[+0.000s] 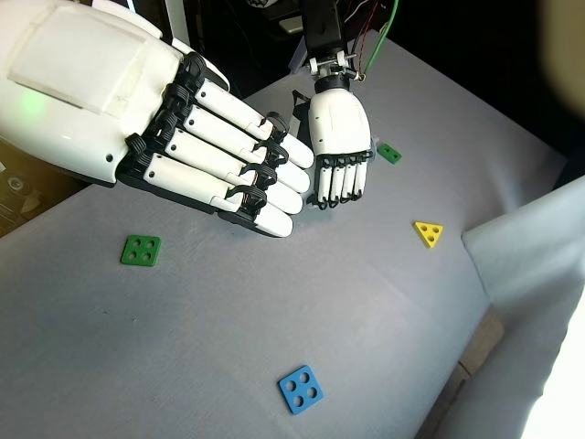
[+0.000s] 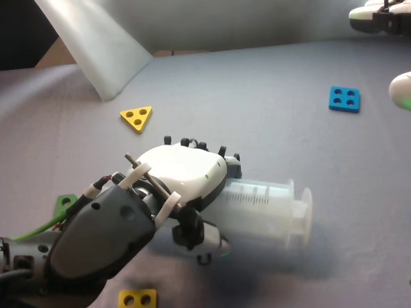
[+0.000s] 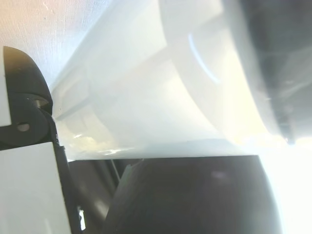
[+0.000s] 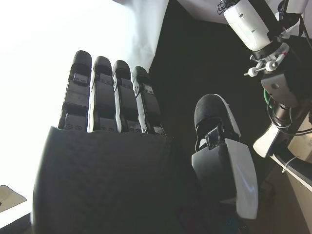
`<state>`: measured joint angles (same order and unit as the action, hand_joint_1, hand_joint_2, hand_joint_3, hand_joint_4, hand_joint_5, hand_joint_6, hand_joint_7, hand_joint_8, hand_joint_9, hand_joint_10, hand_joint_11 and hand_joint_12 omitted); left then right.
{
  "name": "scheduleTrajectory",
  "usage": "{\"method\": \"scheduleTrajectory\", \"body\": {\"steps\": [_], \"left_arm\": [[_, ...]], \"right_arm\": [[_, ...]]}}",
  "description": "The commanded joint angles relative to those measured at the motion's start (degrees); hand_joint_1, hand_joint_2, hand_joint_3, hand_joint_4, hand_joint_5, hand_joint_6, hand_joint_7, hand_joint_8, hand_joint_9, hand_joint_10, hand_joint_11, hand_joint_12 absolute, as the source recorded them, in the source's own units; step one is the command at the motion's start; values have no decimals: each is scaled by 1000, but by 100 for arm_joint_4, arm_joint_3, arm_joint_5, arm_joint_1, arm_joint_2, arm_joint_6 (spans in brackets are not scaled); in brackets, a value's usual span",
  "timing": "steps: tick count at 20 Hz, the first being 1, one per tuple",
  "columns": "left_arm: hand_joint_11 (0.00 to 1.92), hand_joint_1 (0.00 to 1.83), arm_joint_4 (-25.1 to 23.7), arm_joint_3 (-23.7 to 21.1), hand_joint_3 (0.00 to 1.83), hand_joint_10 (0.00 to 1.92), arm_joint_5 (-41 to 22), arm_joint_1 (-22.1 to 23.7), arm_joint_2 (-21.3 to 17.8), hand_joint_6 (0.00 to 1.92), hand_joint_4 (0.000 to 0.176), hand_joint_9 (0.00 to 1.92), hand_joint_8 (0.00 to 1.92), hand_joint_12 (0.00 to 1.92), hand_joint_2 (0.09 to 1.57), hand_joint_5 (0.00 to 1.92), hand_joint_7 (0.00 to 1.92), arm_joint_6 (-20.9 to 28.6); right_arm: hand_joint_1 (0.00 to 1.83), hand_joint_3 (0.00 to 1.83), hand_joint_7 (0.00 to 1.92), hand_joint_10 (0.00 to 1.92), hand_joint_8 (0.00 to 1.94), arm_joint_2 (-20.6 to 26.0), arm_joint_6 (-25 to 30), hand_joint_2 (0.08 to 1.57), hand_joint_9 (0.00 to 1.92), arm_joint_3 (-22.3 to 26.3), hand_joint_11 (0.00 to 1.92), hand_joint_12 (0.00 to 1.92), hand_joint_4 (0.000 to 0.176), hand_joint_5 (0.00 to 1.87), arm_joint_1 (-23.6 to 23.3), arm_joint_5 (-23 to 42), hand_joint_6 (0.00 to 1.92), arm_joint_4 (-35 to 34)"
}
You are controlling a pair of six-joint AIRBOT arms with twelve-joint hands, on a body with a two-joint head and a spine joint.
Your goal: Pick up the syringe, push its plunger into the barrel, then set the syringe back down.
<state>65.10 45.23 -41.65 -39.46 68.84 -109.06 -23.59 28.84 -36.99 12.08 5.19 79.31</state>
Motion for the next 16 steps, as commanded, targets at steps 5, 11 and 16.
{"method": "scheduleTrajectory", "body": {"steps": [5, 11, 16], "left_arm": [[0, 315, -377, 5, 0, 4, -352, 24, 24, 2, 0, 92, 5, 322, 870, 85, 102, 49], [0, 182, -738, 150, 0, 0, -107, 273, -90, 0, 0, 0, 0, 68, 759, 0, 0, 185], [2, 144, -2809, 791, 0, 0, 1393, 881, -322, 0, 0, 0, 0, 13, 737, 0, 0, 1906]], "right_arm": [[0, 1, 102, 3, 2, 2, 8, 1328, 71, -1, 0, 200, 0, 133, -68, 74, 2, -69], [0, 0, 116, 4, 3, 10, 8, 1324, 85, -1, 0, 266, 0, 153, -68, 46, 4, -69], [0, 0, 105, 0, 0, 19, 8, 1324, 68, 0, 0, 187, 0, 143, -68, 46, 1, -69]]}}
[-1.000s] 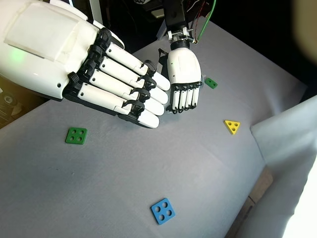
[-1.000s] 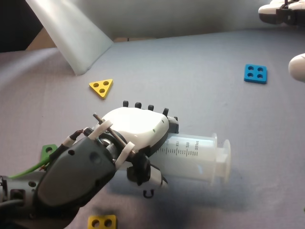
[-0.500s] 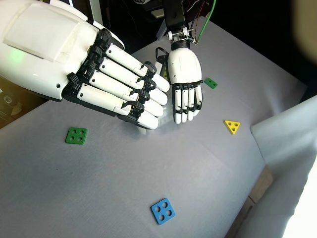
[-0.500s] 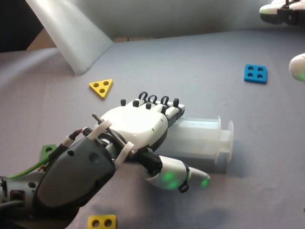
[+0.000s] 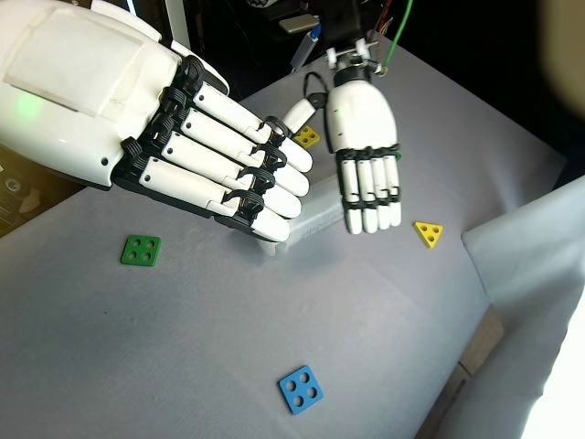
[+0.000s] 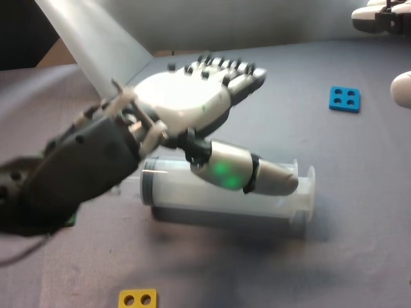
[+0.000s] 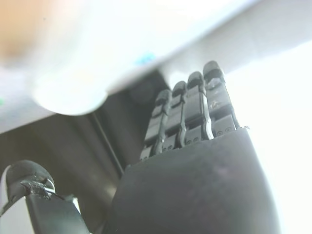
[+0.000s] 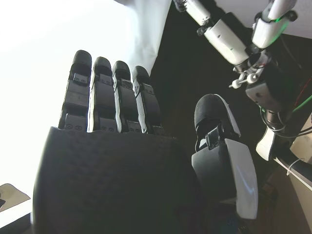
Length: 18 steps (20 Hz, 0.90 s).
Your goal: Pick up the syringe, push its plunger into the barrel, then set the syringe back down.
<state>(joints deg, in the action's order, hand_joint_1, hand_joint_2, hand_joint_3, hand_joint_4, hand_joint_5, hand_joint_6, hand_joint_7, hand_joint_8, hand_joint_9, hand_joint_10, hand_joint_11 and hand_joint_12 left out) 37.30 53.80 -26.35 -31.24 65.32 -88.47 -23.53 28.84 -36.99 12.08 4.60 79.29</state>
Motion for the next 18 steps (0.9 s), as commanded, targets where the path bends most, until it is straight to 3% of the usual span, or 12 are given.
{"method": "scheduleTrajectory", "body": {"steps": [1, 3, 7, 8, 9, 10, 11, 14, 18], "left_arm": [[4, 156, -881, 45, 0, 0, 78, 155, -15, 0, 0, 0, 0, 15, 739, 0, 0, 697], [6, 150, -2593, 193, 0, 0, 377, 378, -172, 0, 0, 0, 0, 3, 746, 0, 0, 2285], [22, 129, -5677, 399, 9, 0, 436, 998, -425, 0, 0, 0, 0, 10, 772, 0, 0, 4789], [29, 154, -6057, 406, 11, 0, 436, 1146, -482, 0, 0, 0, 0, 14, 780, 0, 0, 5012], [31, 152, -6511, 457, 12, 0, 374, 1306, -542, 0, 0, 0, 0, 15, 786, 0, 0, 5623], [24, 152, -6787, 504, 15, 0, 79, 1309, -552, 0, 0, 0, 0, 13, 795, 0, 0, 6080], [28, 137, -7106, 587, 21, 0, -433, 1289, -557, 0, 0, 0, 0, 15, 813, 0, 0, 6530], [38, 100, -8916, 672, 11, 2, -1006, 1503, -703, 1, 0, 21, 2, 32, 928, 22, 26, 8509], [28, 101, -10097, 684, 14, 2, -1861, 1729, -992, 4, 0, 26, 4, 35, 977, 35, 37, 9514]], "right_arm": [[0, 0, 105, 0, 0, 12, 8, 1325, 67, 0, 0, 200, 0, 143, -68, 105, 0, -66], [0, 0, 108, 1, 1, 9, 9, 1325, 69, 1, 0, 204, 0, 146, -68, 106, 2, -66], [0, 1, 129, 7, 4, 8, 9, 1327, 96, 1, 0, 274, 0, 164, -69, 107, 6, -66], [0, 1, 114, 5, 4, 8, 8, 1329, 80, 1, 0, 234, 0, 155, -69, 107, 1, -66], [0, 1, 108, 2, 3, 8, 8, 1330, 73, 1, 0, 225, 0, 148, -70, 107, 0, -66], [0, 1, 96, 1, 2, 8, 8, 1331, 62, 1, 0, 191, 0, 134, -70, 107, 0, -66], [0, 0, 137, 7, 3, 8, 8, 1330, 97, 2, 0, 278, 0, 174, -70, 107, 5, -66], [0, 2, 145, 3, 0, 8, 8, 1334, 101, 3, 0, 256, 0, 190, -70, 107, 3, -66], [0, 3, 159, 2, 1, 8, 8, 1344, 102, 4, 0, 233, 0, 194, -71, 107, 0, -66]]}}
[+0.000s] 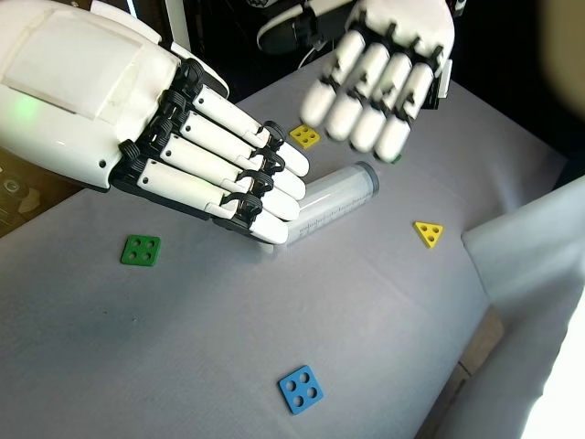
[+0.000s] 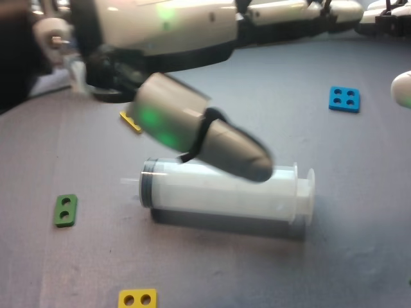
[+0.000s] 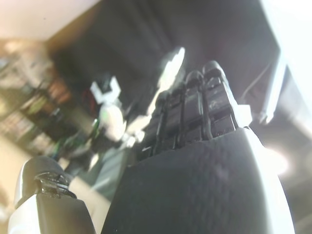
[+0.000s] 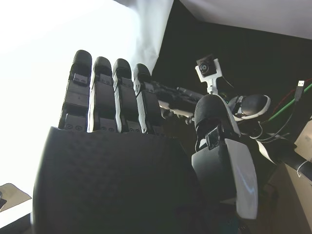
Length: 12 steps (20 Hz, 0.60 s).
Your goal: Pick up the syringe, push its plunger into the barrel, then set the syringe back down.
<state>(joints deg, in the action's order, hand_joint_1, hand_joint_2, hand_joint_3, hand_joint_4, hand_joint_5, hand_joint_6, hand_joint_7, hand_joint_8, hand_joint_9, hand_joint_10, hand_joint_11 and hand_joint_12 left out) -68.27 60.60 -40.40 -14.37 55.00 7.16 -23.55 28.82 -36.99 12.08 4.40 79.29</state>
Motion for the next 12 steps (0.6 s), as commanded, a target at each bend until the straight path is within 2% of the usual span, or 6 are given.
{"method": "scheduleTrajectory", "body": {"steps": [1, 5, 7, 9, 10, 12], "left_arm": [[27, 91, 92, -80, 12, 2, -474, 140, -65, 4, 0, 27, 3, 35, 979, 36, 38, 98], [53, 114, 723, -166, 4, 7, -1003, 30, -203, 7, 0, 77, 8, 56, 993, 97, 101, -801], [156, 193, 526, -208, 2, 17, -1000, 140, -251, 7, 0, 284, 12, 148, 1060, 267, 326, -706], [254, 263, 504, -215, 0, 82, -1020, 140, -323, 13, 0, 568, 73, 484, 1173, 544, 626, -651], [235, 278, 469, -229, 6, 592, -1020, 138, -392, 188, 0, 530, 669, 855, 1253, 674, 567, -651], [198, 114, 369, -251, 12, 1665, -1028, 135, -571, 1340, 0, 301, 1623, 1720, 1439, 420, 293, -653]], "right_arm": [[0, 2, 148, 1, 0, 10, 10, 1343, 102, 4, 0, 247, 0, 176, -71, 127, 0, -66], [0, 1, 152, 3, 4, 11, 10, 1345, 106, 5, 0, 276, 0, 173, -72, 127, 5, -66], [0, 1, 332, 37, 25, 11, 10, 1352, 249, 5, 0, 585, 0, 335, -73, 127, 30, -66], [0, 3, 686, 180, 130, 11, 10, 1397, 562, 6, 0, 1235, 0, 636, -73, 127, 118, -66], [0, 5, 683, 802, 773, 9, 10, 1411, 529, 8, 78, 1442, 0, 622, -73, 127, 691, -66], [0, 3, 582, 1710, 1706, 11, 10, 1440, 508, 17, 237, 1860, 0, 502, -73, 127, 1589, -66]]}}
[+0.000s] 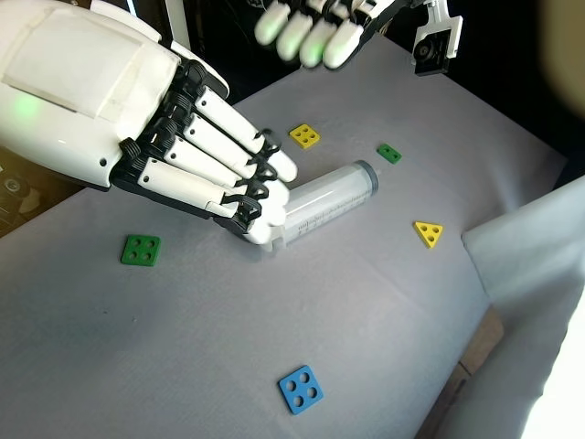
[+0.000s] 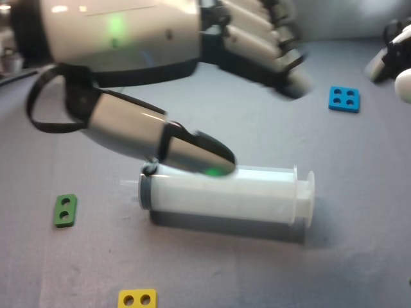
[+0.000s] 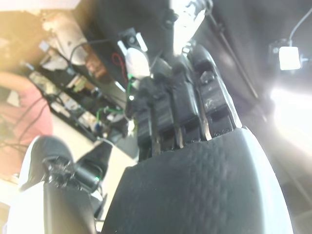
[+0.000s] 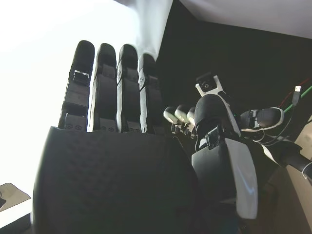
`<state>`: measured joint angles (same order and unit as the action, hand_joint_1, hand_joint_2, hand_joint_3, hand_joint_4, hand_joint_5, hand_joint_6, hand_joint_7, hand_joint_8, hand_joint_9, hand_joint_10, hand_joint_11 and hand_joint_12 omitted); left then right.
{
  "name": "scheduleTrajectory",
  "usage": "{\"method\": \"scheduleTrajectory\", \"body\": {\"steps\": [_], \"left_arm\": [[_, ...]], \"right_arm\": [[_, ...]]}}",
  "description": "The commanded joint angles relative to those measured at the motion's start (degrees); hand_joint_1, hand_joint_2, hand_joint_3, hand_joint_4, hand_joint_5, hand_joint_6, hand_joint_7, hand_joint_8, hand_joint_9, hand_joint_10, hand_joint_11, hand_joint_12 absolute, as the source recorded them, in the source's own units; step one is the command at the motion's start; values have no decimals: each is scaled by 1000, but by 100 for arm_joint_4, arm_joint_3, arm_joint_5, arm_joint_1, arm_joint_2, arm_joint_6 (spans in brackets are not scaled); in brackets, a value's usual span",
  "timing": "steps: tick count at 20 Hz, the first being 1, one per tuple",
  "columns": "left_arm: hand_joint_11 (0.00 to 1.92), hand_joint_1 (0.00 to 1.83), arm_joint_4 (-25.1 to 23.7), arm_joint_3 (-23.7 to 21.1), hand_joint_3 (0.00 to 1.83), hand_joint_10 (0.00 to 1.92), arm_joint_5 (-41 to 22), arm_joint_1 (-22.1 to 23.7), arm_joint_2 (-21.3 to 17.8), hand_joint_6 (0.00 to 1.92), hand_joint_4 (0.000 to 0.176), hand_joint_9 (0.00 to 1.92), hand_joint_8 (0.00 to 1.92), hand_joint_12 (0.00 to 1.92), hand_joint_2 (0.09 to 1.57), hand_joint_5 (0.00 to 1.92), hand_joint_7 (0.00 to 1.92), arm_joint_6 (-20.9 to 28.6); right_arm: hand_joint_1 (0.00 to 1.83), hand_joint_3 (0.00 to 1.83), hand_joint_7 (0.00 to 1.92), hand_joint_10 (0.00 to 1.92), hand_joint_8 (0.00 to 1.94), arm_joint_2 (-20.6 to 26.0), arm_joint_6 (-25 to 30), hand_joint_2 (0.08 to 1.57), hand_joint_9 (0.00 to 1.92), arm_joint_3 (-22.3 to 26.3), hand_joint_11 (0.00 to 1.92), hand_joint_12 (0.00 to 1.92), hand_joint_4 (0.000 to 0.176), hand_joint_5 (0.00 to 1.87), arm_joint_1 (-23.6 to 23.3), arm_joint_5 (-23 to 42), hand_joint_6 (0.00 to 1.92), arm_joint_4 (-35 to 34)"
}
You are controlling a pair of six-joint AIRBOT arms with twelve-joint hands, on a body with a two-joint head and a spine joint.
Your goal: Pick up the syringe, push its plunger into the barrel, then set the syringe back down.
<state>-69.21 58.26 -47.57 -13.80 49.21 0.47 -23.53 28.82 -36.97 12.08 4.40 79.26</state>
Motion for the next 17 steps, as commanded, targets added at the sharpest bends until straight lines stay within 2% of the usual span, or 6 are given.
{"method": "scheduleTrajectory", "body": {"steps": [1, 4, 6, 9, 10, 17], "left_arm": [[244, 22, 431, -11, 15, 1870, -323, 77, -51, 1760, 0, 254, 1861, 1881, 1515, 293, 191, 11], [601, 23, 429, 2, 149, 1921, -335, 79, -72, 1920, 0, 524, 1921, 1921, 1571, 488, 457, -19], [675, 84, 406, -6, 167, 1921, -342, 77, -73, 1921, 0, 578, 1921, 1921, 1571, 525, 518, -19], [728, 210, 406, -29, 186, 1921, -325, 93, -72, 1921, 0, 636, 1921, 1921, 1571, 605, 610, -24], [788, 447, 413, -43, 159, 1921, -308, 117, -72, 1921, 0, 673, 1921, 1921, 1571, 678, 661, -24], [756, 418, 569, -65, 168, 1921, -222, 180, -74, 1921, 0, 660, 1921, 1921, 1571, 655, 657, -118]], "right_arm": [[0, 3, 529, 1879, 1894, 11, 10, 1448, 510, 19, 317, 1909, 0, 471, -73, 127, 1817, -64], [0, 18, 626, 1921, 1941, 11, 10, 1543, 692, 24, 627, 1921, 0, 614, -73, 127, 1920, -63], [0, 35, 664, 1921, 1941, 12, 10, 1565, 738, 28, 687, 1921, 0, 654, -73, 127, 1921, -63], [93, 71, 684, 1921, 1941, 11, 10, 1570, 750, 30, 763, 1921, 0, 702, -73, 127, 1921, -63], [161, 85, 729, 1921, 1941, 11, 10, 1571, 752, 31, 786, 1921, 0, 714, -73, 127, 1921, -63], [143, 85, 703, 1921, 1941, 11, 9, 1571, 724, 58, 780, 1921, 0, 667, -72, 127, 1921, -61]]}}
